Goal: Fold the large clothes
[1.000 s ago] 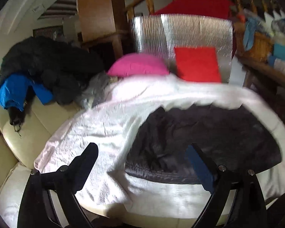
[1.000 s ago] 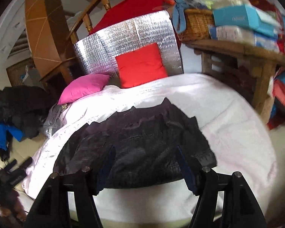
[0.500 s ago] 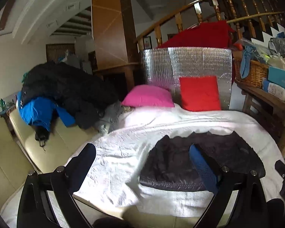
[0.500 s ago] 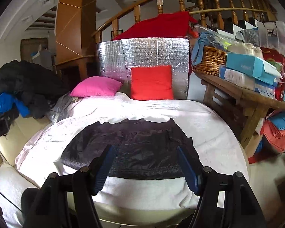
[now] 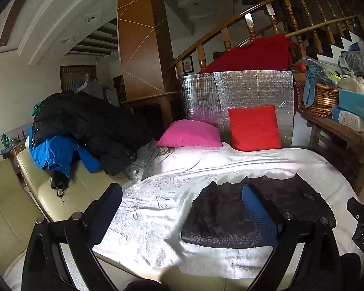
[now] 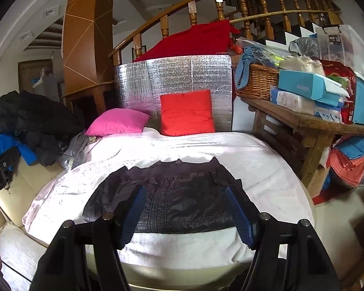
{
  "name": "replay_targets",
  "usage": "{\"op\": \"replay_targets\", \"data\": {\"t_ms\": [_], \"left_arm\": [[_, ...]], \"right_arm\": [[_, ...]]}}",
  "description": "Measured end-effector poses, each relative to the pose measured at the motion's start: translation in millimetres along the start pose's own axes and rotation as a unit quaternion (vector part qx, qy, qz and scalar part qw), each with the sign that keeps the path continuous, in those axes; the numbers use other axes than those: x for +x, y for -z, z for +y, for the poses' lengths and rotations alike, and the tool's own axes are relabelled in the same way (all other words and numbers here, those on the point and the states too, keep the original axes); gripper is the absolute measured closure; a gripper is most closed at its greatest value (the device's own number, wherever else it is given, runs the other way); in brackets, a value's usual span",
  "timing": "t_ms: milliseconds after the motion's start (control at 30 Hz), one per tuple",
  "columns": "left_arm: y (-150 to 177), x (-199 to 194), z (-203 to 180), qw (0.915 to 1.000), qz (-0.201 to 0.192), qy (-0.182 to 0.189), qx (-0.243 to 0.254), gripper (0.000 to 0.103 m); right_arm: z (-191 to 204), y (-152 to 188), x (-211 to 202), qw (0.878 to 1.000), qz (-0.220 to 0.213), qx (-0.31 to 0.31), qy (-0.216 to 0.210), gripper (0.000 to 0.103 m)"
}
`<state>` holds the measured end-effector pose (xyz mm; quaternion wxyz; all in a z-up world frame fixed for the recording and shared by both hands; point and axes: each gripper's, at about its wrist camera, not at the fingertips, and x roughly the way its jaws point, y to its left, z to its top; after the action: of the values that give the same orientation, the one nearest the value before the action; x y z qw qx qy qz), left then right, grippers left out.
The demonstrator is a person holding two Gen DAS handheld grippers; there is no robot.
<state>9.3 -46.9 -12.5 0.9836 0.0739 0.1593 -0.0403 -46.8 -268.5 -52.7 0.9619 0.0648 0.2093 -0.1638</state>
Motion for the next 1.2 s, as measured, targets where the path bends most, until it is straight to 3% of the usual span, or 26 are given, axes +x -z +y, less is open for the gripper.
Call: {"op": "replay_targets", "data": {"t_ms": [1200], "left_arm": [[-1,-19,6,0.9996,-0.018,0.016,-0.015,0.004]], "right_arm": [[21,-3,-7,0.999,-0.010,-0.023,0.026,0.032]]}}
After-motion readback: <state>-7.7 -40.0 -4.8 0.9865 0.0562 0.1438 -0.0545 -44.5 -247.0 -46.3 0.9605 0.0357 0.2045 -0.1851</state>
